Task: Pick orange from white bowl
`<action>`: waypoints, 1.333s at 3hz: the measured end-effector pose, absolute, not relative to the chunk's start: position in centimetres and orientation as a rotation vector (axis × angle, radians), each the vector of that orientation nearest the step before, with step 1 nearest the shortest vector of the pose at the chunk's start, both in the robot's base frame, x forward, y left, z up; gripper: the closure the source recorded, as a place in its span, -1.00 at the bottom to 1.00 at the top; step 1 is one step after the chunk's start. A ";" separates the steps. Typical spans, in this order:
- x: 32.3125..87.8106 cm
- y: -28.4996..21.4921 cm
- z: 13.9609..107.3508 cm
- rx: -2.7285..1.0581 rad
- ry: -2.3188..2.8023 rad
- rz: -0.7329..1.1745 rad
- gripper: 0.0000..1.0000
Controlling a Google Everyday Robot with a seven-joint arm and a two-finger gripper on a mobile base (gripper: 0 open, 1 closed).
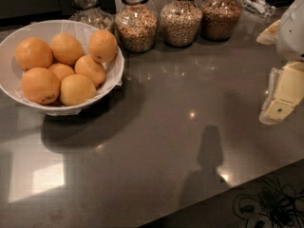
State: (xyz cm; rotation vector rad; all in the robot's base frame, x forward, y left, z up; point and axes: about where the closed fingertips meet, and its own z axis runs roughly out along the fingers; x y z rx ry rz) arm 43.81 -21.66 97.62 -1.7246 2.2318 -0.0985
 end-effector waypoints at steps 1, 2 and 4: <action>43.8 -21.7 97.6 -1.725 2.232 -0.098 -1.00; 44.9 -19.7 97.9 -1.739 2.171 -0.110 -1.00; 51.0 -12.3 99.9 -1.790 1.940 -0.127 -1.00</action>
Offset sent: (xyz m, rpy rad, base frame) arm 0.0284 0.0504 0.0027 0.0292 -0.0783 0.0890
